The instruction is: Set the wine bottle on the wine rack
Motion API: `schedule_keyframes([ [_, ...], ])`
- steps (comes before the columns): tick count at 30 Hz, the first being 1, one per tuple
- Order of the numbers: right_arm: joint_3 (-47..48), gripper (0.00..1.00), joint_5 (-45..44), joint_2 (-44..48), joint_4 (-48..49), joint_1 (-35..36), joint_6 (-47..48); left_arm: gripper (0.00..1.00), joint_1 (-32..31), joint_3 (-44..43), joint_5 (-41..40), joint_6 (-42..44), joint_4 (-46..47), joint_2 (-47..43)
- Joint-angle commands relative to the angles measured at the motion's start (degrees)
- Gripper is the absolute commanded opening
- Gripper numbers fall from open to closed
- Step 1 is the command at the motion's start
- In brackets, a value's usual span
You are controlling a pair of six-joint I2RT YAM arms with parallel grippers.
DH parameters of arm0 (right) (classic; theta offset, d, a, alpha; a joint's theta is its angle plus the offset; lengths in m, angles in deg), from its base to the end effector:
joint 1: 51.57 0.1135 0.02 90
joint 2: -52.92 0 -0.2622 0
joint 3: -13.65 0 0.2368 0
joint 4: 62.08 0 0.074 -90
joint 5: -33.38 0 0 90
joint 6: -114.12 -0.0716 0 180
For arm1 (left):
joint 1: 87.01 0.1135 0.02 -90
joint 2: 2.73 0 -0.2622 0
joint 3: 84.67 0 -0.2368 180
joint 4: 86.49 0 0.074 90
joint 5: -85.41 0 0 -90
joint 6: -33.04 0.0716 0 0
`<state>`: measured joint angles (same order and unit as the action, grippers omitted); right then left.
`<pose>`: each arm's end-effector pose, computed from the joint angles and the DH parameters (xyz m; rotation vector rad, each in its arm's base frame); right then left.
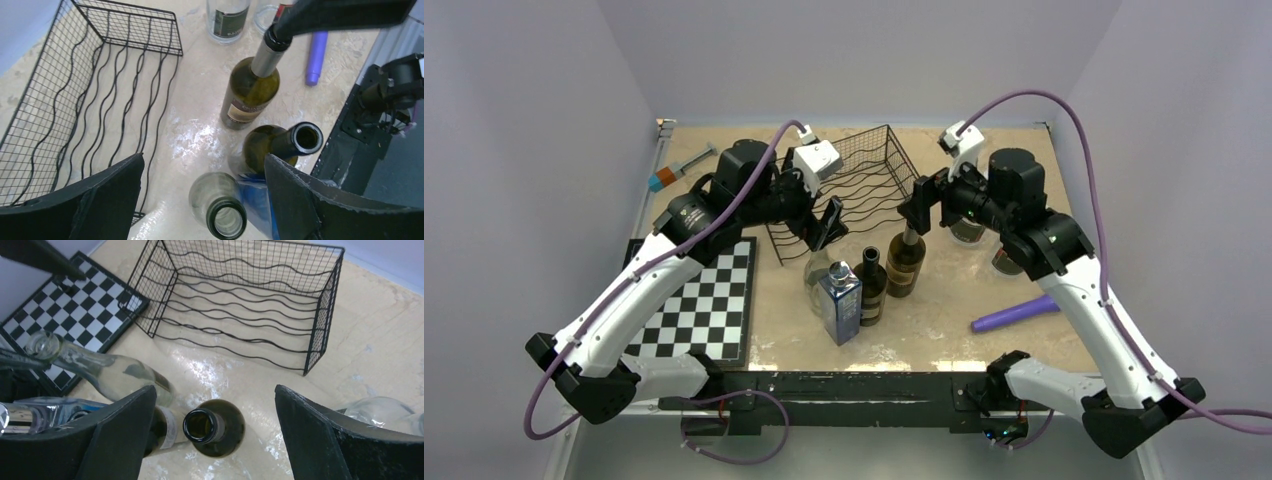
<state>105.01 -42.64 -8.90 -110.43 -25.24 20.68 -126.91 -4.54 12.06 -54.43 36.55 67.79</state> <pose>0.2056 0.1211 0.4151 -0.5474 1.8526 0.5819 0.1904 -0.1859 0.4107 0.9319 1.8874 -0.6974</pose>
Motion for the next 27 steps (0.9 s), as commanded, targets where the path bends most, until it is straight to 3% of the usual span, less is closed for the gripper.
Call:
schedule_keyframes([
  [1, -3.17, 0.86, -6.54, 1.45, 0.84, 3.14, 1.72, 0.93, -0.21, 0.33, -5.43, -2.08, 7.34, -0.1],
  [3, -3.38, 0.73, -7.74, 0.86, -1.43, 3.86, 1.07, 0.93, -0.19, 0.37, -6.19, -3.38, 9.76, -0.12],
  [5, -3.95, 0.67, -8.9, 0.35, -2.88, 4.74, 0.92, 0.93, -0.23, 0.65, -6.48, -4.76, 12.24, -0.03],
  [14, -7.24, 0.64, -9.05, 0.21, -3.0, 7.24, 0.92, 0.93, -0.2, 1.32, -5.7, -8.49, 19.31, 1.72],
  [20, -7.6, 0.53, -10.44, -2.13, -1.09, 8.51, 1.14, 0.93, -0.2, 0.54, -4.87, -8.33, 19.69, 2.88],
  [24, -7.31, 0.41, -10.6, -3.35, -1.08, 8.65, 0.78, 0.93, -0.23, 0.19, -2.87, -8.86, 21.58, 2.27],
  [27, -8.43, 0.22, -12.55, -2.81, 0.18, 9.02, 0.06, 0.94, -0.22, 0.28, -2.11, -9.16, 23.2, 1.99],
])
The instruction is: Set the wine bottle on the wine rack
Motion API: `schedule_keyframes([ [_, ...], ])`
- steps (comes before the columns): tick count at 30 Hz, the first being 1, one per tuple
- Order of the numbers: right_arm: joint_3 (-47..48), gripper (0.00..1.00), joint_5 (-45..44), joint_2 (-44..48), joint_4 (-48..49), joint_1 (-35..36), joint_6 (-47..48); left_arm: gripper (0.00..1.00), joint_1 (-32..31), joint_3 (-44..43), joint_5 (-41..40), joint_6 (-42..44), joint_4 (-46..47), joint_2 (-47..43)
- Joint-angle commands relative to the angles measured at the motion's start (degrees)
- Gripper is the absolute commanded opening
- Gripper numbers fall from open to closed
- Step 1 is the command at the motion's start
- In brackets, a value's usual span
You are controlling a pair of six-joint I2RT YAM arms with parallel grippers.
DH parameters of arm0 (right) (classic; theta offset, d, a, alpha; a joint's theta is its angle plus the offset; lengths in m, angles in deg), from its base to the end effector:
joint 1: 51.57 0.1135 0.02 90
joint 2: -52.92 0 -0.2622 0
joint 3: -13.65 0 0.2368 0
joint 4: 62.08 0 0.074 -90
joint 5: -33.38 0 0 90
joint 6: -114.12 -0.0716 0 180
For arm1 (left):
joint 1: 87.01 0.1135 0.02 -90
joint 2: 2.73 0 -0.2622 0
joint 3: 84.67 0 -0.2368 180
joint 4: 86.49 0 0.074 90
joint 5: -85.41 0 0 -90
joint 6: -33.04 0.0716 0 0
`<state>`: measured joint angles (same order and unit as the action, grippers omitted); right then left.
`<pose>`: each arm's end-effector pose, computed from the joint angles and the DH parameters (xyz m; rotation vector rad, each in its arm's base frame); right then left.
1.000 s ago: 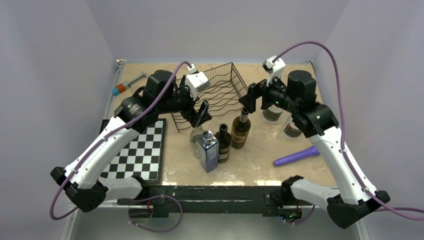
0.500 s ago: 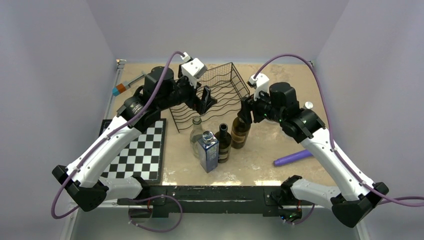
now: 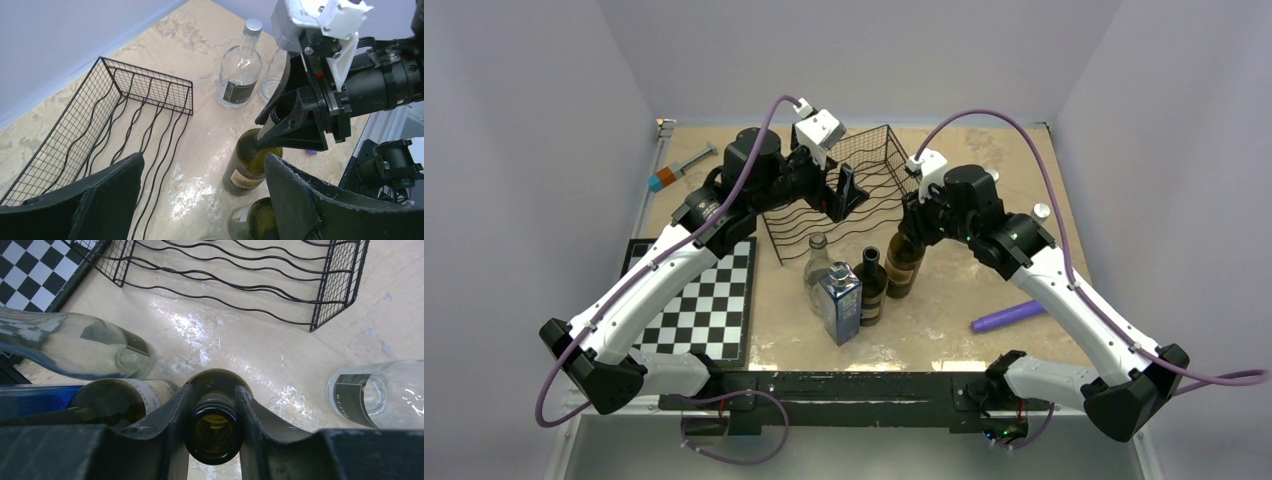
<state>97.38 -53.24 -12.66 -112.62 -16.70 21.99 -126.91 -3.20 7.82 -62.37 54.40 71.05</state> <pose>0.2105 0.1518 0.3481 -0.6445 2.0693 0.4387 0.2212 -0.2050 0.4287 0.7070 1.7438 -0.7487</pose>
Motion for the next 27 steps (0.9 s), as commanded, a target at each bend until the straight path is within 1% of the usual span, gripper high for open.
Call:
schedule_keyframes([
  [1, -0.85, 0.15, -2.62, 1.18, 2.63, 0.54, -1.25, 0.94, -0.21, -1.13, 2.14, -1.18, 5.6, -1.32],
  [3, -0.46, 0.01, -4.65, 1.44, 2.53, 0.61, -1.23, 0.93, -0.22, -1.16, 1.52, -1.1, 6.18, -1.55],
  [4, 0.03, 0.0, -5.83, 1.59, 2.32, 0.59, -1.1, 0.93, -0.25, -0.96, 1.22, -1.16, 6.83, -1.8],
  [7, 2.69, 0.0, -8.99, 2.01, 1.62, 0.56, -0.51, 0.93, -0.22, -0.08, 1.12, -1.1, 9.76, -2.81],
  [10, 8.03, 0.0, -10.66, 1.71, -0.88, 0.63, -0.09, 0.94, -0.19, -0.18, 2.3, -0.28, 11.7, -2.74],
  [12, 12.67, 0.0, -7.47, 1.25, -3.4, 0.57, 0.43, 0.94, -0.23, -1.1, 2.92, -0.05, 12.65, -2.02],
  [15, 20.53, 0.0, -5.95, -0.3, -7.63, 0.6, 1.58, 0.94, -0.22, -2.57, 4.78, -0.42, 14.07, -0.38],
  [19, 30.96, 0.0, -9.07, -2.78, -12.97, 0.49, 3.87, 0.95, -0.18, -0.96, 10.72, -1.01, 20.63, 1.28],
  [21, 35.91, 0.0, -10.8, -3.97, -15.31, 0.37, 3.77, 0.93, -0.26, -0.97, 12.91, -0.72, 22.34, 2.65],
  [24, 42.44, 0.0, -12.4, -5.71, -18.64, -0.36, 1.72, 0.92, -0.25, -3.01, 15.86, 0.3, 22.7, 5.52],
  [26, 46.57, 0.0, -12.19, -6.67, -20.73, -0.96, -0.82, 0.93, -0.22, -3.93, 20.28, -0.23, 23.42, 7.81],
  [27, 48.38, 0.0, -11.8, -7.26, -21.63, -1.25, -1.46, 0.93, -0.23, -4.07, 22.29, -1.05, 26.2, 9.12],
])
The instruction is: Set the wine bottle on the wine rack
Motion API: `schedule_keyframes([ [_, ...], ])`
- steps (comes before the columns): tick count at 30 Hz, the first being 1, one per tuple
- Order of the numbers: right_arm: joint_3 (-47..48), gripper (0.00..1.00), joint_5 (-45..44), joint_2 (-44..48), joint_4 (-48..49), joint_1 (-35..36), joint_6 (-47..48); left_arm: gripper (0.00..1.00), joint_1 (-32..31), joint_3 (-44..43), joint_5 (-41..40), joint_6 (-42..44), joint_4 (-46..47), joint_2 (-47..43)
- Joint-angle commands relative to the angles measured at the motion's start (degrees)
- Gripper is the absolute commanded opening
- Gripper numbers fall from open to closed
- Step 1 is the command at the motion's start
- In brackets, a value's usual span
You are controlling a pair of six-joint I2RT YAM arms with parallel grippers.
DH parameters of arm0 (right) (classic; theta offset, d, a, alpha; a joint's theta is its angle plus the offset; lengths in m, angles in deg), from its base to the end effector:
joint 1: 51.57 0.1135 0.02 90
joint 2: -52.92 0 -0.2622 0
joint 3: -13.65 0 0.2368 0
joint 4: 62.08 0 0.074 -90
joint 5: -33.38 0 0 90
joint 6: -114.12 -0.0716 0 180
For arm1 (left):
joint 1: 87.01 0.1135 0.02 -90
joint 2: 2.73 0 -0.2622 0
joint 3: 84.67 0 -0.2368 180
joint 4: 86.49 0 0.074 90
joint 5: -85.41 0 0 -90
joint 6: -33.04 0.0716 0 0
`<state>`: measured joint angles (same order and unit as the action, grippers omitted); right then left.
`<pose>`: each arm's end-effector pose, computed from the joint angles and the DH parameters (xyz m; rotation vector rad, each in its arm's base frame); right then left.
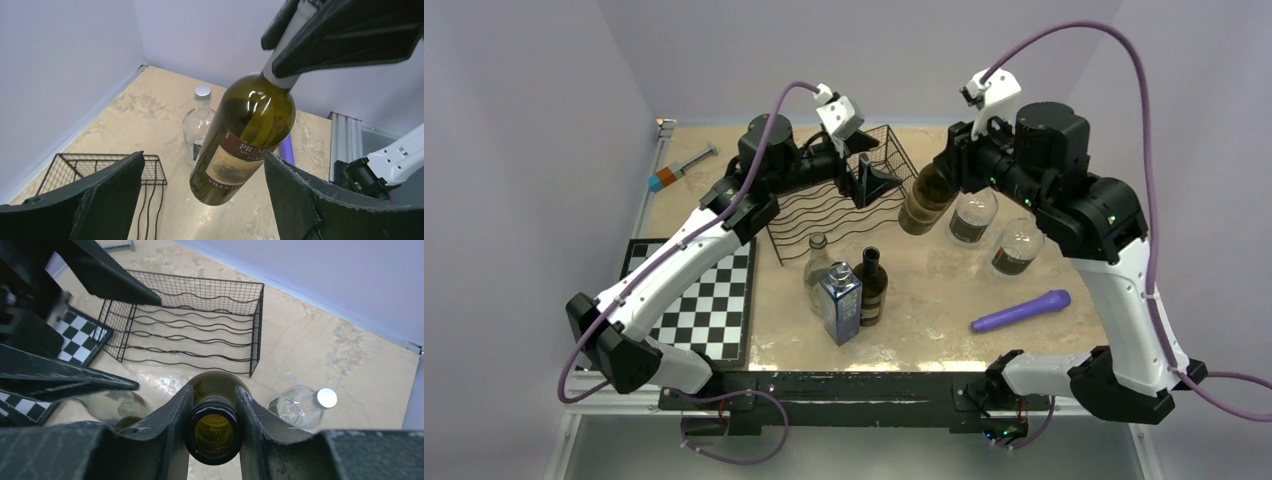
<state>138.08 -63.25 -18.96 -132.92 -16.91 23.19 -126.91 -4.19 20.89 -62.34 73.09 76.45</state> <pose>0.1859 0.1184 0.5051 -0.4747 1.8398 0.3146 0.2345 -0.2362 0.4532 0.8279 1.4349 -0.9584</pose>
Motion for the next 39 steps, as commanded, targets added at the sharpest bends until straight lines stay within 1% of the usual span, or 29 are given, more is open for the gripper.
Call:
schedule_keyframes([
  [1, 9.64, 0.0, -1.47, -1.55, -2.2, -1.14, -3.09, 0.93, -0.26, -3.18, 11.1, -2.26, 9.19, 5.01],
  [6, 19.33, 0.0, -0.19, -5.34, -7.9, -2.82, -5.29, 0.94, -0.88, -2.49, 19.47, -4.53, 16.33, 9.98],
  [8, 20.83, 0.0, 1.91, -5.72, -8.26, -4.39, -7.39, 0.94, -1.32, -1.13, 23.01, -5.1, 20.04, 10.77],
  [11, 20.31, 0.0, 8.47, -5.01, -6.76, -6.84, -10.61, 0.95, -2.19, 2.67, 27.23, -8.0, 29.47, 11.7],
  [13, 18.66, 0.0, 10.57, -4.22, -5.07, -7.07, -11.36, 0.95, -3.02, 3.84, 27.83, -8.9, 32.45, 12.67],
  [19, 13.6, 0.0, 14.68, -0.92, 1.28, -7.14, -12.76, 0.96, -4.77, 4.71, 27.08, -6.97, 32.42, 15.12],
  [27, 13.68, 0.0, 17.76, 0.59, 5.85, -7.16, -13.86, 0.96, -5.8, 5.26, 26.05, -6.3, 31.88, 16.94],
  [29, 13.12, 0.0, 18.3, 1.35, 6.67, -7.16, -14.18, 0.96, -5.81, 5.79, 24.38, -6.88, 33.04, 17.01],
  [31, 12.67, 0.0, 18.13, 2.2, 7.14, -7.14, -14.23, 0.93, -5.88, 6.13, 23.33, -6.87, 33.61, 16.83],
  [33, 12.11, 0.0, 18.06, 3.08, 7.62, -7.17, -14.28, 0.84, -5.84, 5.96, 22.74, -6.74, 33.97, 16.81],
  [35, 11.45, 0.0, 18.16, 3.8, 8.25, -7.18, -14.53, 0.7, -5.83, 5.55, 21.89, -6.73, 34.77, 16.97],
  [36, 11.18, 0.0, 18.04, 4.12, 8.37, -7.15, -14.5, 0.57, -5.85, 5.06, 21.17, -6.28, 34.61, 17.0],
  [37, 10.67, 0.0, 17.71, 4.31, 8.48, -7.17, -14.35, 0.38, -5.88, 3.92, 20.53, -4.67, 33.4, 17.05],
  [38, 10.17, 0.0, 17.24, 4.51, 8.5, -7.16, -14.18, 0.13, -5.89, 2.58, 18.79, -2.54, 30.84, 16.83],
  [39, 9.79, 0.0, 16.85, 4.56, 8.3, -7.19, -13.81, 0.0, -5.91, 1.37, 16.7, -0.15, 28.5, 16.41],
])
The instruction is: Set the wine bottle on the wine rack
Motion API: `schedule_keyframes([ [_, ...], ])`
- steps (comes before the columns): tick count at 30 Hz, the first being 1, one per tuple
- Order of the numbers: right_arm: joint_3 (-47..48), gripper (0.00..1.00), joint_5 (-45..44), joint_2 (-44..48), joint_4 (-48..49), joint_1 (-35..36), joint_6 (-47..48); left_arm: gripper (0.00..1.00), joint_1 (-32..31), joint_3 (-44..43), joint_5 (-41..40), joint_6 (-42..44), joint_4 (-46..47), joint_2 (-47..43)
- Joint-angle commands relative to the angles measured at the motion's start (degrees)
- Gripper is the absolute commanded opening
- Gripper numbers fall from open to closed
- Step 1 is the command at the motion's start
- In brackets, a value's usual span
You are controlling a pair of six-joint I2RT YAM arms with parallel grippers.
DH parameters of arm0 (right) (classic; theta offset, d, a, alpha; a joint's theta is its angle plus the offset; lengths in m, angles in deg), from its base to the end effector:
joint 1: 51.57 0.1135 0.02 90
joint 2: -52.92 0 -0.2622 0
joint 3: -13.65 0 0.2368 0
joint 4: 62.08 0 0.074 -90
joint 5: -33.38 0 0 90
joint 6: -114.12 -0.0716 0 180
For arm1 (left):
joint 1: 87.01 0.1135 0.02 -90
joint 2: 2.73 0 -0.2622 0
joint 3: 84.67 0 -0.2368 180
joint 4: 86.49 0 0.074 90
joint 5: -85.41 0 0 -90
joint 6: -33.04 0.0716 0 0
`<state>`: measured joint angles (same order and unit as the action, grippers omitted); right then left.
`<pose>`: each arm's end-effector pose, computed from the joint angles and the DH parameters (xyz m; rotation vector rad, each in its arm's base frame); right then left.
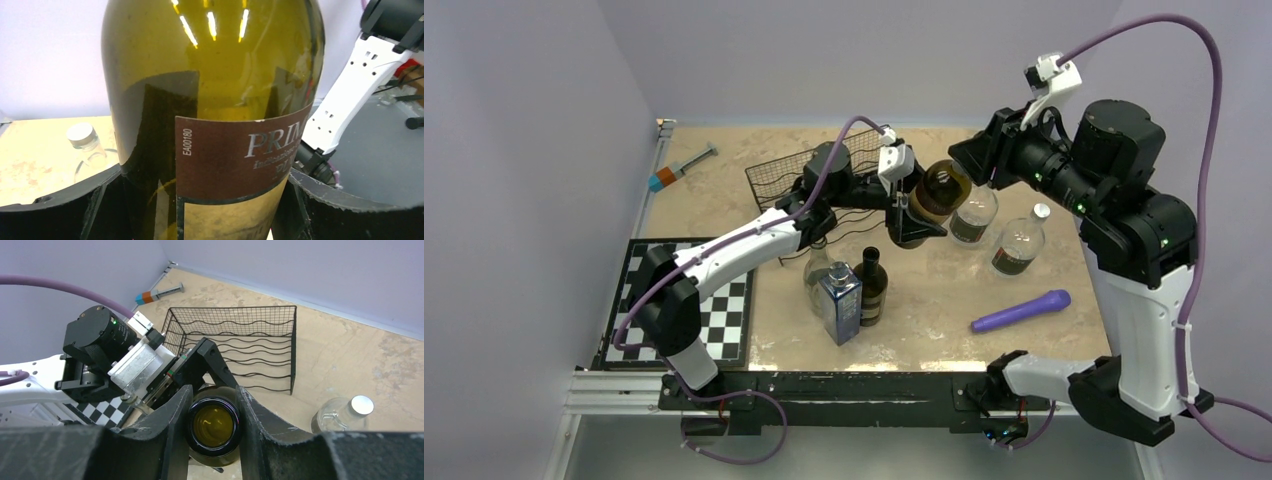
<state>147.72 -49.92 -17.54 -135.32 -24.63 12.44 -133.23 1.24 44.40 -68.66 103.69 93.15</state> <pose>0.1572 0.0893 0.5484 -0.3223 1.7457 0.5931 0.2400 -0.3285 0.3846 1.1660 1.1627 -1.3973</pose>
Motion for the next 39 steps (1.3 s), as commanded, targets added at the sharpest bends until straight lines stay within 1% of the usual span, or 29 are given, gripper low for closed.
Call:
schedule_keyframes([
  [1, -0.05, 0.0, 3.3, 3.14, 10.41, 0.57, -2.76, 0.0, 0.42, -4.5, -8.96, 8.4, -3.43, -0.86],
  [4, -0.83, 0.0, 2.4, 3.34, 9.59, 0.55, -2.49, 0.0, 0.42, -4.98, -12.94, 17.3, -4.9, -1.73],
  [5, -1.55, 0.1, 2.29, 3.54, 9.4, 0.54, -2.22, 0.0, 0.43, -5.76, -14.08, 20.45, -6.35, -1.61],
  [6, -2.25, 0.31, 2.04, 3.94, 9.43, 0.53, -1.94, 0.0, 0.43, -6.7, -15.35, 23.42, -7.65, -1.43],
  [7, -3.09, 0.56, 1.16, 4.44, 9.48, 0.56, -1.87, 0.0, 0.38, -8.14, -16.85, 27.03, -8.92, -1.29],
  [8, -4.17, 0.76, 0.03, 5.09, 9.7, 0.56, -1.87, 0.0, 0.41, -9.0, -18.56, 30.31, -9.63, -1.23],
  [9, -5.08, 0.88, -1.34, 5.58, 9.92, 0.55, -1.79, 0.0, 0.4, -9.75, -20.08, 33.08, -10.15, -1.22],
  [10, -5.61, 0.98, -2.49, 5.94, 9.9, 0.57, -1.67, 0.0, 0.42, -10.47, -21.04, 37.91, -11.07, -1.22],
  [14, -5.84, 0.99, -6.23, 6.48, 9.2, 0.5, -0.9, 0.0, 0.42, -12.95, -25.03, 50.54, -13.92, -0.87],
  [17, -5.23, 0.99, -7.34, 6.94, 8.89, 0.57, -0.09, 0.0, 0.41, -11.21, -28.86, 58.02, -8.12, -0.93],
  [21, -3.29, 0.98, -9.42, 6.55, 6.76, 0.47, 0.91, 0.0, 0.27, -8.57, -30.87, 72.74, -0.57, -0.16],
  [24, 1.1, 0.96, -9.46, 3.54, 0.38, 0.25, 0.96, 0.0, 0.31, -8.55, -32.49, 81.99, 0.99, 1.0],
  [26, 3.27, 0.91, -8.16, 0.98, -4.19, 0.25, 1.03, 0.0, 0.29, -8.15, -33.25, 85.27, 1.84, 1.06],
  [28, 4.75, 0.83, -7.02, -1.65, -8.6, 0.29, 0.96, 0.0, 0.3, -7.51, -33.12, 87.35, 1.7, 0.7],
  [30, 5.61, 0.72, -6.88, -4.16, -12.42, 0.27, 1.22, 0.0, 0.24, -6.71, -33.23, 90.41, 1.65, 0.52],
  [32, 5.1, 0.64, -5.18, -5.45, -15.04, 0.28, 1.97, 0.0, 0.23, -5.97, -33.62, 92.95, 1.77, 0.3],
  [34, 3.26, 0.58, -6.41, -6.01, -16.32, 0.24, 1.61, 0.0, 0.24, -4.74, -33.95, 94.23, 2.62, -0.09],
  [36, 1.37, 0.54, -6.53, -6.46, -16.86, 0.23, 1.47, 0.0, 0.31, -2.88, -34.02, 95.72, 3.65, -0.76],
  [39, -0.73, 0.54, -8.44, -6.95, -16.71, 0.24, 1.42, 0.0, 0.28, -0.12, -32.79, 95.84, 5.48, -1.9],
])
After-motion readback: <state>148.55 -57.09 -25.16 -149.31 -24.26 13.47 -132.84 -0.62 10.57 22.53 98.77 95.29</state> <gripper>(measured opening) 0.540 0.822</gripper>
